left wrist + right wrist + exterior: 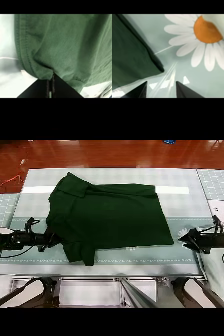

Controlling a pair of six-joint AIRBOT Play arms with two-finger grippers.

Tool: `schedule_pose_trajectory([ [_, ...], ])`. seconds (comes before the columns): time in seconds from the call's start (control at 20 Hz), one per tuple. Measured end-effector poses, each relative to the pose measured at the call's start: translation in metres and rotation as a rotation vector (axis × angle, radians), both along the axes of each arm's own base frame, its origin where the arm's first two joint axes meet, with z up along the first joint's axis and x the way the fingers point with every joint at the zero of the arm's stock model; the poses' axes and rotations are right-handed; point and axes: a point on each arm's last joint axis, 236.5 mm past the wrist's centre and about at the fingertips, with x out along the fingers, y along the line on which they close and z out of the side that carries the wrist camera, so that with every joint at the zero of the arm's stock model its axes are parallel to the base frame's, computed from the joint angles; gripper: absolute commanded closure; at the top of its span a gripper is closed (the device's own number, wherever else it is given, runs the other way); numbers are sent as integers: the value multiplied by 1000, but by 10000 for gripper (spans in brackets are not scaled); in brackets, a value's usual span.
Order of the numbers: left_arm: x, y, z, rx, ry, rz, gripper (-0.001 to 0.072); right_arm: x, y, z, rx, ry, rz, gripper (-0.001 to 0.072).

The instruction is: Fold the shirts.

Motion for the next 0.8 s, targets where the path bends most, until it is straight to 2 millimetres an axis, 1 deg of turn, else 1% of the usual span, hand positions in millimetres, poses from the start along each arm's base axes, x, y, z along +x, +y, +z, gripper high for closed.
schedule_pose_trajectory([
  [0.2, 1, 1, -1, 5, -4, 1, 688, -3, 12, -15, 61, 42, 20, 302],
  [0.35, 1, 1, -1, 7, -6, -2, 688, 6, 25, -26, 89, 44, 43, 302],
  [0.45, 1, 1, -1, 8, -7, -4, 688, 15, 41, -30, 127, 41, 54, 308],
  [0.5, 1, 1, -1, 8, -7, -4, 688, 19, 49, -32, 145, 38, 57, 431],
  [0.55, 1, 1, -1, 8, -7, -4, 688, 26, 54, -36, 144, 25, 67, 685],
  [0.6, 1, 1, -1, 9, -7, -4, 688, 34, 59, -39, 142, 8, 78, 689],
  [0.7, 4, 4, 1, 17, -15, -10, 689, 53, 68, -34, 132, -54, 126, 689],
  [0.75, 9, 9, 4, 40, -34, -21, 688, 65, 72, -25, 133, -93, 150, 690],
  [0.8, 17, 16, 10, 66, -63, -36, 688, 79, 76, -12, 135, -139, 177, 690],
])
